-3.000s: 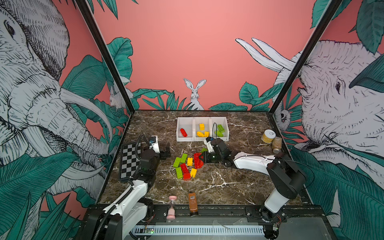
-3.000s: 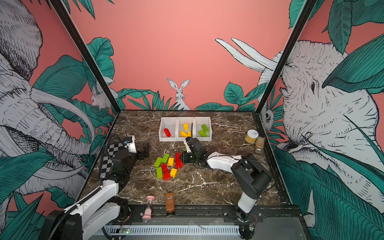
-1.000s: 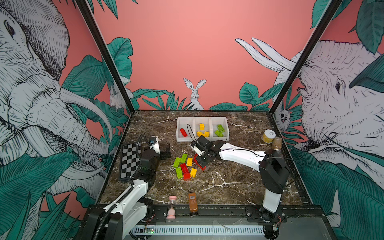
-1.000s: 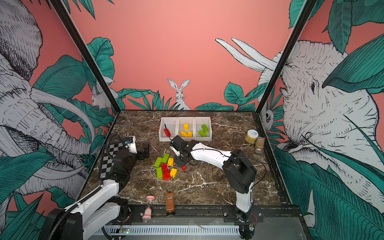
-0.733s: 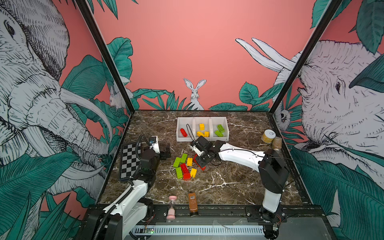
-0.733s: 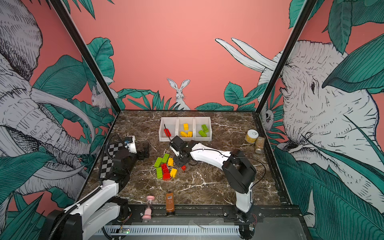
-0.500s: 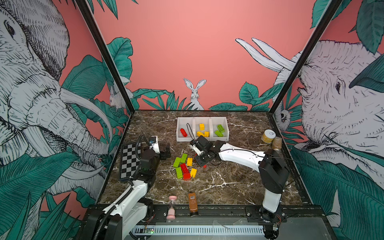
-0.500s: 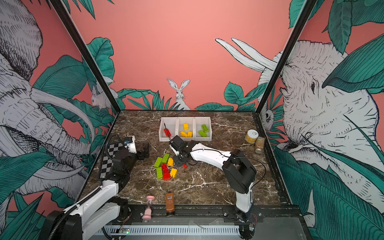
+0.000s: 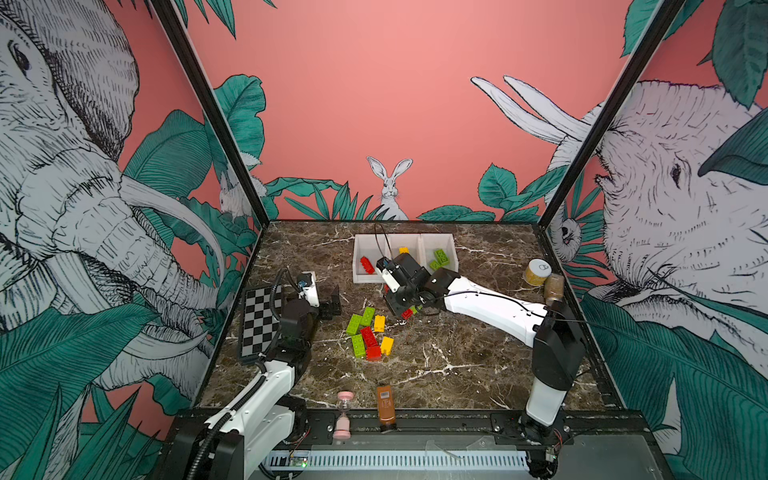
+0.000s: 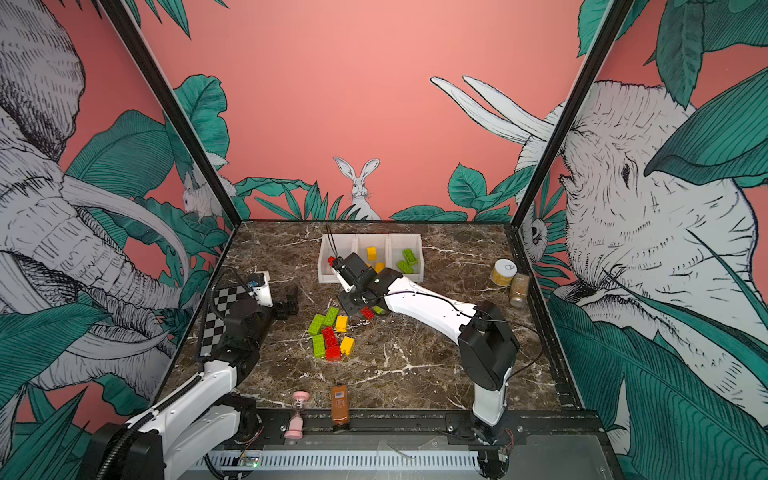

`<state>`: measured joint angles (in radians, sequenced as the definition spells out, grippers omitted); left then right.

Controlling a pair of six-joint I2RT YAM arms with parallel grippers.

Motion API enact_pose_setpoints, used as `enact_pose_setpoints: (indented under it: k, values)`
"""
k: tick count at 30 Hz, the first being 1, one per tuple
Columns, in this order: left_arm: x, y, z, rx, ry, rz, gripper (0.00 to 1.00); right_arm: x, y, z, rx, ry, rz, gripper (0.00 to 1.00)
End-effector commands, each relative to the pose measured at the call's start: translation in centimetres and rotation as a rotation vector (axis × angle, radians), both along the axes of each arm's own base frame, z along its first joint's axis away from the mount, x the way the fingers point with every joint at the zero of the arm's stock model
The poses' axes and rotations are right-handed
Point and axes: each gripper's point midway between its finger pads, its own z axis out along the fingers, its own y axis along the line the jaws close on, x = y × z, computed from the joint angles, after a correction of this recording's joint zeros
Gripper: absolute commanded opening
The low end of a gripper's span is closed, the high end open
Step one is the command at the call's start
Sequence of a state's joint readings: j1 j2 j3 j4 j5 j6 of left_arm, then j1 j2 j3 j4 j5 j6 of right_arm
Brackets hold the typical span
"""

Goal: Sort the legos into containers by color
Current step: 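Carry the red arch to the farthest compartment and release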

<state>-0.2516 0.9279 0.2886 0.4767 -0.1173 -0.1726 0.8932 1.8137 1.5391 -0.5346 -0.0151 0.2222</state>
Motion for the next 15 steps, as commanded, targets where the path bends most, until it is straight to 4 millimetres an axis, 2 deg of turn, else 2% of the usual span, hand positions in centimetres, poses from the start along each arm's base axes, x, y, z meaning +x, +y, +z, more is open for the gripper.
enact_pose_setpoints:
  k: [1, 9, 13, 15]
  values:
    - [-0.2, 0.1, 0.4, -0.006, -0.015, 0.008, 0.98, 2.5, 1.5, 2.5, 0.056, -0.079, 0.008, 0.06]
    - [-0.2, 0.0, 0.4, -0.012, -0.017, 0.005, 0.98, 8.6, 4.5, 3.9, 0.112, -0.158, -0.023, 0.03]
    - [-0.2, 0.0, 0.4, -0.016, -0.018, 0.003, 0.98, 10.9, 5.9, 3.9, 0.146, -0.19, -0.043, 0.03]
    - [-0.1, -0.1, 0.4, -0.018, -0.017, 0.0, 0.98, 12.0, 6.5, 3.3, 0.158, -0.199, -0.054, 0.03]
